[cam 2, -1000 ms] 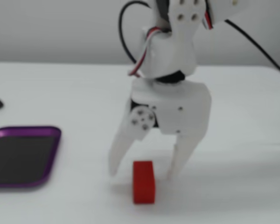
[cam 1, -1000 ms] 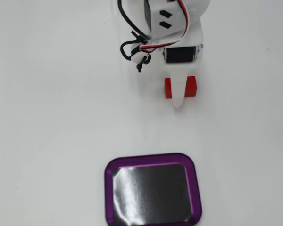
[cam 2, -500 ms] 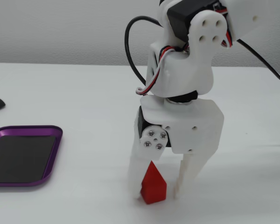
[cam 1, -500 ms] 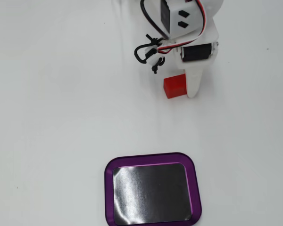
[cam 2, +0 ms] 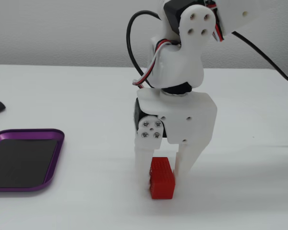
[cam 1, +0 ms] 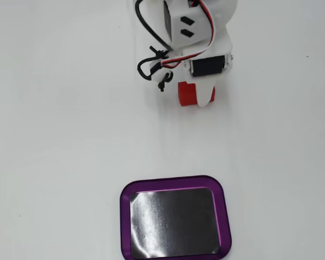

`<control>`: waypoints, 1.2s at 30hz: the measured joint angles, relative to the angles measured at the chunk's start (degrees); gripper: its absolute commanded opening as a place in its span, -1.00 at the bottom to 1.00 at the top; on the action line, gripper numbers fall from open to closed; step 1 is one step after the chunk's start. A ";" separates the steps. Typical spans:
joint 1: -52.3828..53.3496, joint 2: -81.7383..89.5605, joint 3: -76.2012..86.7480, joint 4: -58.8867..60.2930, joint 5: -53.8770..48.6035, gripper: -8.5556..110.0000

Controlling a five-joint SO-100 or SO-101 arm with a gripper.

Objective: Pick up the cube and place it in the box.

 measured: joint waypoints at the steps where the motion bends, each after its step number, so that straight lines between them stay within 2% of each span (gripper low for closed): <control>1: 0.00 0.00 0.00 0.18 -0.79 -0.87; 6: -0.09 4.92 -1.23 5.36 -1.85 -0.87; 12: 1.32 22.59 -1.23 5.27 -2.72 -0.87; 17: 6.06 37.09 5.19 -6.59 -8.53 -0.87; 21: 9.05 41.92 17.23 -26.10 -16.00 -0.87; 25: 10.81 41.13 30.85 -49.92 -22.76 -0.86; 27: 10.81 37.62 33.13 -56.60 -24.26 -0.86; 31: 10.81 26.37 27.77 -58.01 -24.43 -0.86; 36: 11.69 10.55 10.99 -48.34 -19.25 -0.86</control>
